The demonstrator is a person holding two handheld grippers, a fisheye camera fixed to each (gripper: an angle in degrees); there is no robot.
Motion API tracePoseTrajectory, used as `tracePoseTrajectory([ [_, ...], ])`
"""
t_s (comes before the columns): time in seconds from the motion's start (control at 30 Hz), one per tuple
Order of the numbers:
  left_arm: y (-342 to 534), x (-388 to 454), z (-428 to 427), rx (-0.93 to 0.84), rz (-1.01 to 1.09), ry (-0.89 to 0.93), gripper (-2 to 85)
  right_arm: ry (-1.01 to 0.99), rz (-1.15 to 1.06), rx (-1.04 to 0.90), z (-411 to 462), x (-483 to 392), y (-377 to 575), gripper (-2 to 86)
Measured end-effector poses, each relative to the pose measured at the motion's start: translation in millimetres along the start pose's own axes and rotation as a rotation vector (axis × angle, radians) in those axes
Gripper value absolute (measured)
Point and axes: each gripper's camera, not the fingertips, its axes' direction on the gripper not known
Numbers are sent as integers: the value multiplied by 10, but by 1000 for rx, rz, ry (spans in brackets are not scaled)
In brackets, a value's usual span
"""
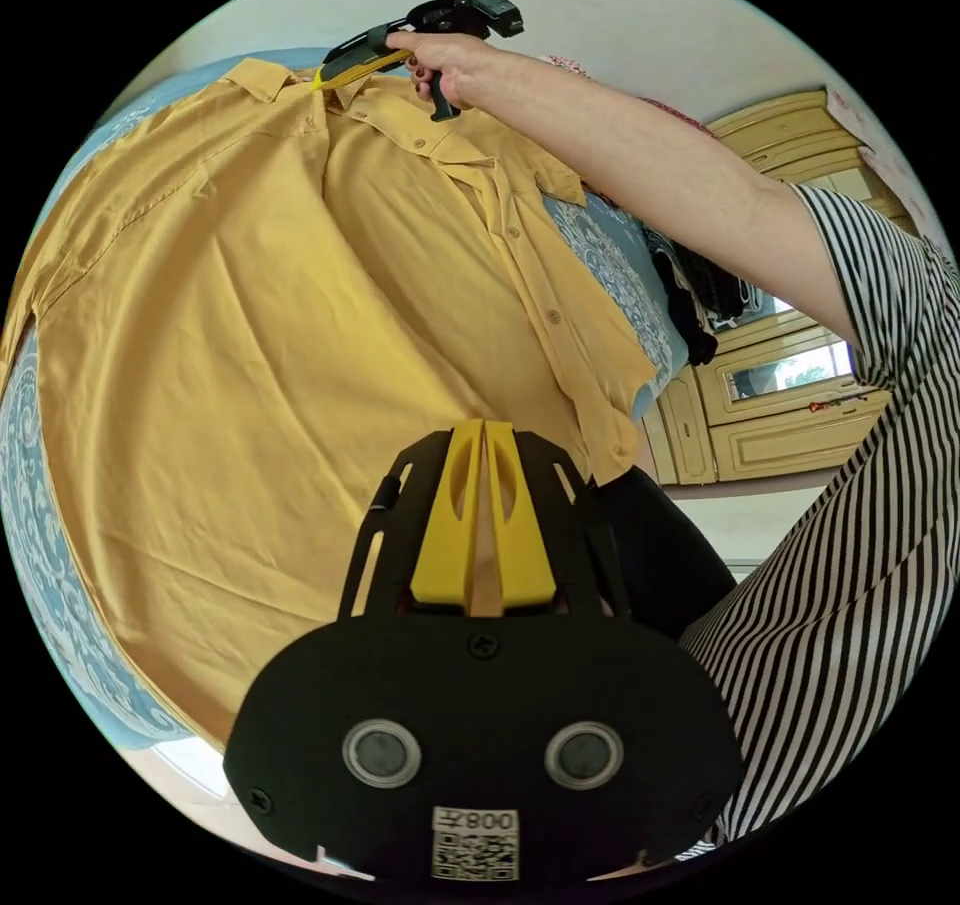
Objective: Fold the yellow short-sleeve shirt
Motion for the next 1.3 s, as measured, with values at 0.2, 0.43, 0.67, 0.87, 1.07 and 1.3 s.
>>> tracePoseTrajectory([
  [0.2,-138,-155,139,12,22,68,3,80,-46,-25,-48,-195,-108,1],
  [0.43,-369,-440,450,-12,13,102,4,162,-83,-66,55,-412,-148,0],
  [0.67,-564,-822,722,-25,-18,143,18,159,-61,-90,189,-504,-127,-1],
  [0.87,-737,-989,794,-14,18,173,60,161,-43,-62,35,-623,-10,1],
  [1.07,-892,-1227,877,-18,6,142,67,190,-27,-16,-317,-683,384,12],
  [1.3,-1466,-1685,710,123,16,118,69,215,-95,-55,-473,-875,1155,60],
])
